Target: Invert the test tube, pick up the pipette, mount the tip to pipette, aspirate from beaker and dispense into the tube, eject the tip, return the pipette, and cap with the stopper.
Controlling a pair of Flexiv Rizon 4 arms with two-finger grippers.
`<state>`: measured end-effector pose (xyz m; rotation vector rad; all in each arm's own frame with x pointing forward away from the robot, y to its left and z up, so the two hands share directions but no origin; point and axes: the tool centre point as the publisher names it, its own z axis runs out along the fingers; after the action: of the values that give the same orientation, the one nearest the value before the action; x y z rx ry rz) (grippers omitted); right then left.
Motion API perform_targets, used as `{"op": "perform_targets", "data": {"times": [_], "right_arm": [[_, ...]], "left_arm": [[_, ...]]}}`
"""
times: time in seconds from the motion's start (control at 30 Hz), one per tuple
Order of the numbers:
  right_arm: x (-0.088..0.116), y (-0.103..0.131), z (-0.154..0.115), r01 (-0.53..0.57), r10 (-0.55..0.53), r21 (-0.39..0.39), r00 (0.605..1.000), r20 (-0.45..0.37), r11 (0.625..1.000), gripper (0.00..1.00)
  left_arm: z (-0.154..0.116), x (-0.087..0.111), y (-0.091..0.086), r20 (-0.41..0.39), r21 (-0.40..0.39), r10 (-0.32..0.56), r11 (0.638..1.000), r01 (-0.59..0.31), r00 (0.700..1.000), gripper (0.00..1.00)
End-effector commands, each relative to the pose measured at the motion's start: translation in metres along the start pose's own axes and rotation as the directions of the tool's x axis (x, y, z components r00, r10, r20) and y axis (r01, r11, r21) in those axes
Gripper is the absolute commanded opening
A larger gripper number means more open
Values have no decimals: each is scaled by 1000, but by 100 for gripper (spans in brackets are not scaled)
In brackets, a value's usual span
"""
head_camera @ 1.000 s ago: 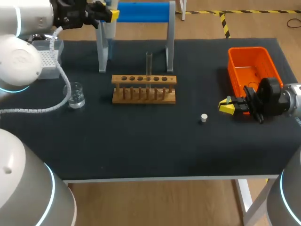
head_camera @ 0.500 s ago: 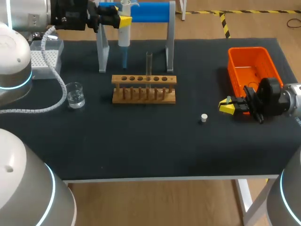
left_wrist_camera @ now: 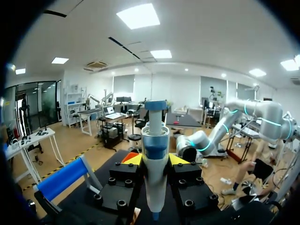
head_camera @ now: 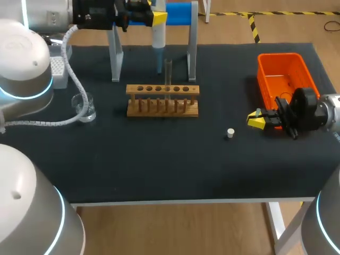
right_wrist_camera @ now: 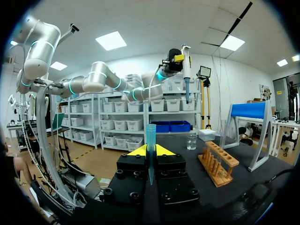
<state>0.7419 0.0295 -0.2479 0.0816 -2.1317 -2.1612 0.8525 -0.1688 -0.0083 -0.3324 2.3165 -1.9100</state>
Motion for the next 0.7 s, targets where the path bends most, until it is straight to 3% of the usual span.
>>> {"op": "perform_targets", "data": {"times": [0.03,0.7], "right_arm": [[1,0,0,1,-1,1,1000,2,1000,0],[1,0,0,1,-1,1,1000,2,1000,0]], "left_arm": [[10,0,-8,-3,7,1,1000,-1,1000,0],[42,16,-20,-65,33,-18,999,20,998,0]]}}
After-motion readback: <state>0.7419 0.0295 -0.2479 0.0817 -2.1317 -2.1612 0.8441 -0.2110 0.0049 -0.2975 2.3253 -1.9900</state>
